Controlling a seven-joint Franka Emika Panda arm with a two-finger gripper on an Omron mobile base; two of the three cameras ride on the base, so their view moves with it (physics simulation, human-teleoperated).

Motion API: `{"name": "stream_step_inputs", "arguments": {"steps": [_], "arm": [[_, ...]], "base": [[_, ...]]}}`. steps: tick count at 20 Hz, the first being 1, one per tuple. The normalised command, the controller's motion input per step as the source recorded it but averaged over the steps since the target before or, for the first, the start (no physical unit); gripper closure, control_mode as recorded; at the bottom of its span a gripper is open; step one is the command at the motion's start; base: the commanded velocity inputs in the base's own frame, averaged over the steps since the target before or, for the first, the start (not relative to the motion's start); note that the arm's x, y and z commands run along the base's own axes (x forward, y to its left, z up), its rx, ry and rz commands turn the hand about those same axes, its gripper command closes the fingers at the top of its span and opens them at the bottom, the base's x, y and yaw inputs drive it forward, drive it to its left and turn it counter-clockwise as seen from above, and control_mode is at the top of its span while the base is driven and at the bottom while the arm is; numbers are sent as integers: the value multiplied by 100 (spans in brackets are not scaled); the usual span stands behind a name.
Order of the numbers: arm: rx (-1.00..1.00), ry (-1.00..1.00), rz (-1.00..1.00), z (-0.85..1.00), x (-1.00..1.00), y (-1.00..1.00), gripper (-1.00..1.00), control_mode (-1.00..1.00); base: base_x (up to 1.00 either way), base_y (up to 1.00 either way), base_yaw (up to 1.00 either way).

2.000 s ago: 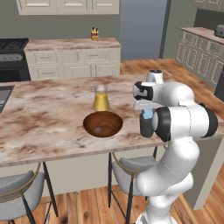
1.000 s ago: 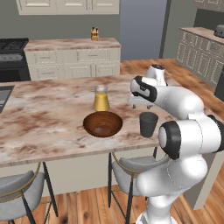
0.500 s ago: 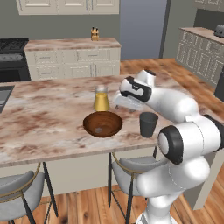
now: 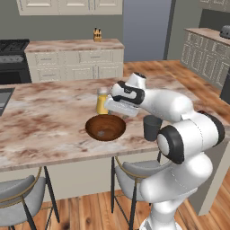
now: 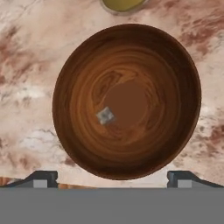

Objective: There are two ice cubes in the ice bowl. Place both ice cubes in the glass cup.

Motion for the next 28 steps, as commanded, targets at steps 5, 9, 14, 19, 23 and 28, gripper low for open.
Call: {"name": "stream_step_inputs", "arguments": {"steps": [5, 9, 14, 19, 23, 28], "arm": [[0, 7, 0, -36, 4, 7, -100, -100], [-4, 2, 0, -36, 12, 21, -100, -100], [-5, 0, 0, -30, 15, 27, -100, -100], [-2, 3, 0, -21, 17, 11, -100, -100], [0, 7, 0, -23, 24, 0, -100, -100], [-1, 9, 0, -22, 19, 11, -100, -100]], "base": [[0, 0, 0], [0, 0, 0], [0, 0, 0], [0, 0, 0], [0, 0, 0], [0, 0, 0]]}}
